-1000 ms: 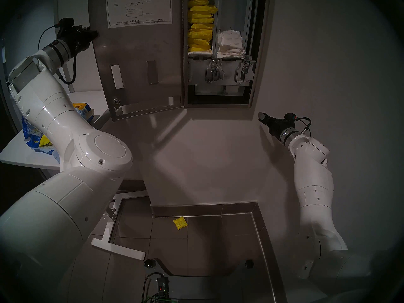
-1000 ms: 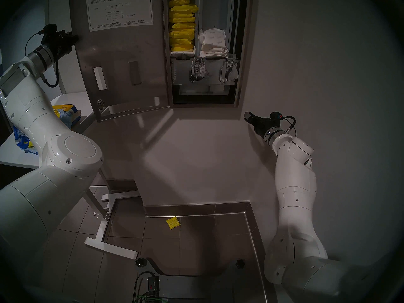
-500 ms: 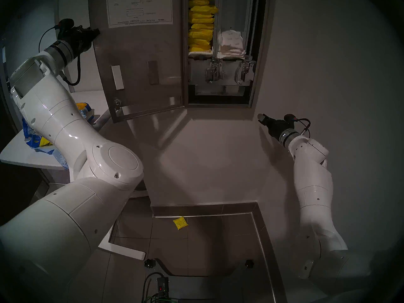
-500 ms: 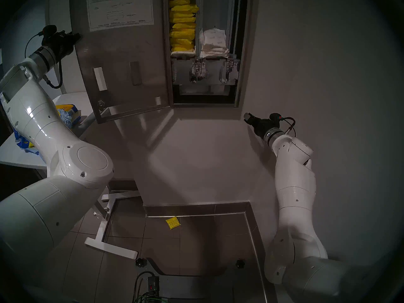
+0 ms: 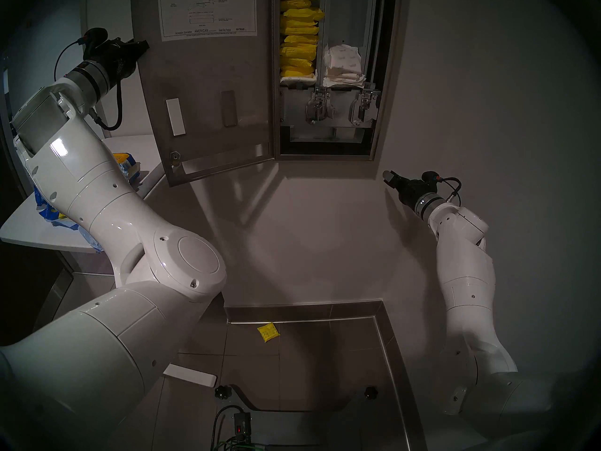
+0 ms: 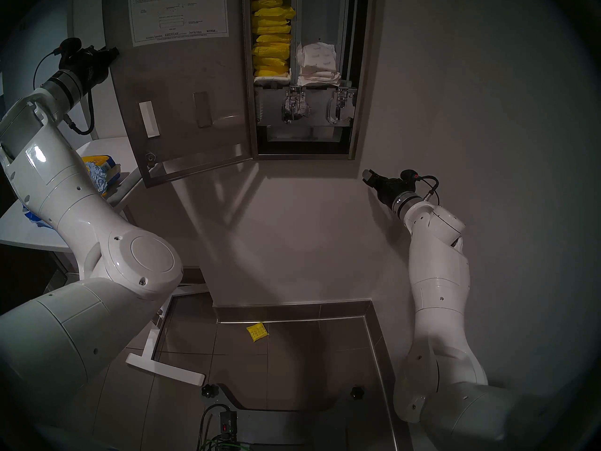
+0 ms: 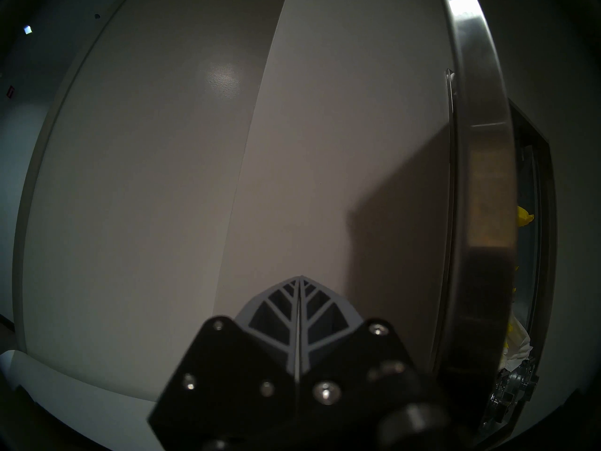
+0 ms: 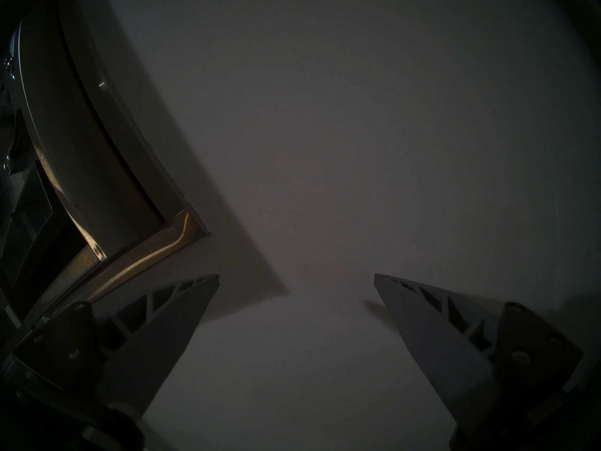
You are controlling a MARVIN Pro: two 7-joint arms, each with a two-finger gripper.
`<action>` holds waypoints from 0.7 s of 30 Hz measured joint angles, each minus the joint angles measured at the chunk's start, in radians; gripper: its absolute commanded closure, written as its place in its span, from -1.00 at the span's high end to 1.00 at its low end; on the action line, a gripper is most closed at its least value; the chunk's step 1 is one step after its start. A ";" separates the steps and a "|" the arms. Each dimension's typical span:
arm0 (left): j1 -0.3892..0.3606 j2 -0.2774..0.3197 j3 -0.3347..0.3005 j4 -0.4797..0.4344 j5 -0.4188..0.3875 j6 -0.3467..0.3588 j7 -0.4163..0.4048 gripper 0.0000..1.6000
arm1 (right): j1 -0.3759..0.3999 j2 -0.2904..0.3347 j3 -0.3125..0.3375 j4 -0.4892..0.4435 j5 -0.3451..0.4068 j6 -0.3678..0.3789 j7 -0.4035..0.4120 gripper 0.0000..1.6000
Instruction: Open the dispenser door, put the pads inside, close the door
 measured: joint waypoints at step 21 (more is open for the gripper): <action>0.114 -0.097 0.066 -0.213 -0.136 0.167 0.173 -1.00 | 0.000 0.003 -0.002 0.013 0.003 0.000 0.000 1.00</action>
